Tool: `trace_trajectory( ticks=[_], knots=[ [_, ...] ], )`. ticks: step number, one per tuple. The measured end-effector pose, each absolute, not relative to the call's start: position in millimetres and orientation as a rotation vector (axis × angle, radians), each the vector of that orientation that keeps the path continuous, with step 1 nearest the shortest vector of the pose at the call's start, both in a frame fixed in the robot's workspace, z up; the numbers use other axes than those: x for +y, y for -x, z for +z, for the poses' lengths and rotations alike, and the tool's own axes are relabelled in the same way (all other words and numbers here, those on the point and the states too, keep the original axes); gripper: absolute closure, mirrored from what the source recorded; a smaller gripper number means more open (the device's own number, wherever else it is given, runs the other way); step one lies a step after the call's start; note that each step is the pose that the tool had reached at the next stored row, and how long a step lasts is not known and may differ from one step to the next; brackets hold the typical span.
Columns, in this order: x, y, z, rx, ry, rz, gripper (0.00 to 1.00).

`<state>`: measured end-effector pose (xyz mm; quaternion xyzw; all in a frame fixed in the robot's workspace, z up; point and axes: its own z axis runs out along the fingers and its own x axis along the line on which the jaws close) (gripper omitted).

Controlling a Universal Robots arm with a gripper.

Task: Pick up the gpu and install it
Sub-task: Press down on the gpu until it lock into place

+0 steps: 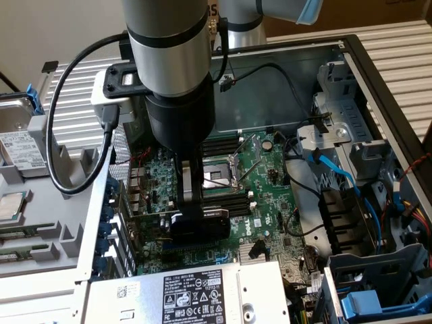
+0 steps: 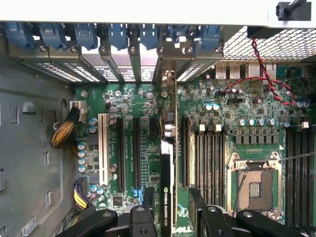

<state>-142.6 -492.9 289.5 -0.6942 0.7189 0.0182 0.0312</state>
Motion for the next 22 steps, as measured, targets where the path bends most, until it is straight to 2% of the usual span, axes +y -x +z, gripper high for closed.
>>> trace_trajectory(
  ticks=[1, 2, 4, 5, 16, 20, 22],
  knots=[
    [-492.9, 142.6, 289.5, 2.215, 2.139, 0.056, 0.62],
    [-493.0, 142.6, 289.5, 2.215, 2.139, 0.056, 0.68],
    [-492.9, 142.6, 289.5, 2.215, 2.139, 0.056, 0.68],
    [-492.9, 142.6, 289.5, 2.215, 2.139, 0.056, 0.75],
    [-492.9, 142.6, 289.5, 2.215, 2.139, 0.056, 0.75],
    [-492.9, 142.6, 289.5, 2.215, 2.139, 0.056, 0.89],
    [-492.9, 142.6, 289.5, 2.215, 2.139, 0.056, 0.89]
  ],
)
